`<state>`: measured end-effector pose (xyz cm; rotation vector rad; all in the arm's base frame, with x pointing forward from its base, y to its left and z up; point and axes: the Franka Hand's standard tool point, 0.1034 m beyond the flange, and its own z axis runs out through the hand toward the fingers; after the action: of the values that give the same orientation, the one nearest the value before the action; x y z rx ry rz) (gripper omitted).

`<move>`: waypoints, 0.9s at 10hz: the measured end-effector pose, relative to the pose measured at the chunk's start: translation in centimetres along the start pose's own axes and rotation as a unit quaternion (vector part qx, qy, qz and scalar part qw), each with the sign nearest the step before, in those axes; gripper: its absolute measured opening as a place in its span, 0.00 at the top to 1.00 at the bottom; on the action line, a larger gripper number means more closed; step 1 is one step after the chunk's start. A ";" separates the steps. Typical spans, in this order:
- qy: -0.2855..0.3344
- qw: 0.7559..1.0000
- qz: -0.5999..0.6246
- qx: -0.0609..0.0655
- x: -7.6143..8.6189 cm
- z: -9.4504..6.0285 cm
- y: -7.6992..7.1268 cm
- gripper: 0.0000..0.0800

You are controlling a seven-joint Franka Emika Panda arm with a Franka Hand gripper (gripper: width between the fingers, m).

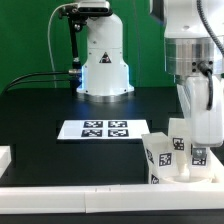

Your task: Assemble stool

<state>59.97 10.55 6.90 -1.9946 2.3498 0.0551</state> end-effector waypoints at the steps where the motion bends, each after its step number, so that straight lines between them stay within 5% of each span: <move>1: 0.000 1.000 -0.008 0.000 0.0 0.1 0.0 0.58; 2: 0.000 1.000 -0.030 -0.001 0.0 0.1 0.0 0.34; 3: -0.002 0.997 -0.076 -0.011 0.0 -0.2 0.1 0.34; 4: -0.006 0.990 -0.136 -0.020 -0.2 -0.9 0.2 0.22; 6: -0.017 0.968 -0.250 -0.017 -0.9 -3.0 0.1 0.19; 9: -0.018 0.935 -0.353 -0.013 -0.9 -3.1 0.1 0.19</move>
Offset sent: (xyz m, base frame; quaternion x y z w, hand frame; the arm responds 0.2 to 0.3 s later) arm -0.0049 0.0139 0.0197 -0.0705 -0.0527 -0.2056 0.9747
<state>59.95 11.25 10.05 -2.6799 1.4817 0.0871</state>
